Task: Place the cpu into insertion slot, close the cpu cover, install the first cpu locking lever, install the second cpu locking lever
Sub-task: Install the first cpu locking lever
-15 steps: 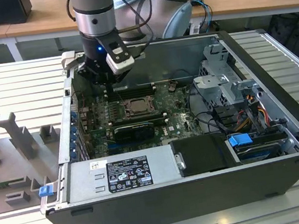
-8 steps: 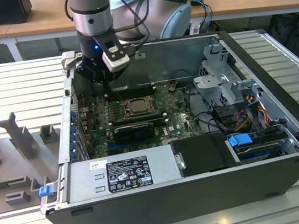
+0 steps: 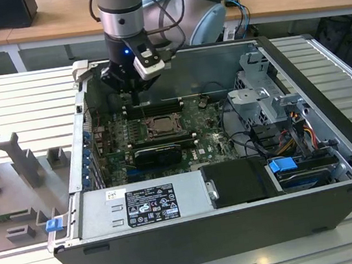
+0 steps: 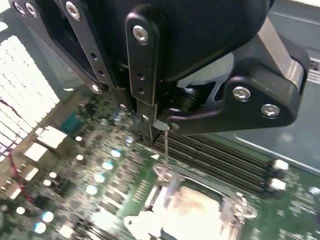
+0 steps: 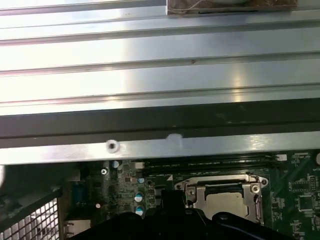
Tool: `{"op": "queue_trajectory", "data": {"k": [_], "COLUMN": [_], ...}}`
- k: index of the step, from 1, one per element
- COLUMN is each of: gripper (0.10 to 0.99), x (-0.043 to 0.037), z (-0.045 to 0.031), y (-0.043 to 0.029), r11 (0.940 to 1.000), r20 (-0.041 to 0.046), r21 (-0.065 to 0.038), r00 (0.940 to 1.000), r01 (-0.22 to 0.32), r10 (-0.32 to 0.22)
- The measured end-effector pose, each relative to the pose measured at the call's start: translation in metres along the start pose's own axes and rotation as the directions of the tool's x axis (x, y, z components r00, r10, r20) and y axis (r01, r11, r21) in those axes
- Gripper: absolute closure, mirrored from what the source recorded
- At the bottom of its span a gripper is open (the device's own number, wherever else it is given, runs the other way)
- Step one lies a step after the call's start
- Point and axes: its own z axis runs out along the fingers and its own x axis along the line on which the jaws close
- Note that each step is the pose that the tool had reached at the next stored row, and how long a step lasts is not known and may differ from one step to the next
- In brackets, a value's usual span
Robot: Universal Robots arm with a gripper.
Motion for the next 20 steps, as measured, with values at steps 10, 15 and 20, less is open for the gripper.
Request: {"op": "queue_trajectory", "data": {"k": [10,15,20], "gripper": [0.980,0.980,0.980], "x": [-0.0285,-0.0285,-0.0285], "z": [0.0018,0.0027,0.0057], "y": [0.0021,0.0021,0.0020], "r11": [1.0000,1.0000,0.9999], "r20": [-0.0016,-0.0015,-0.0022], "r21": [0.000,0.000,-0.006], "r00": [1.0000,1.0000,1.0000], "r01": [0.000,0.000,0.008], "r10": [0.000,0.000,-0.008]}}
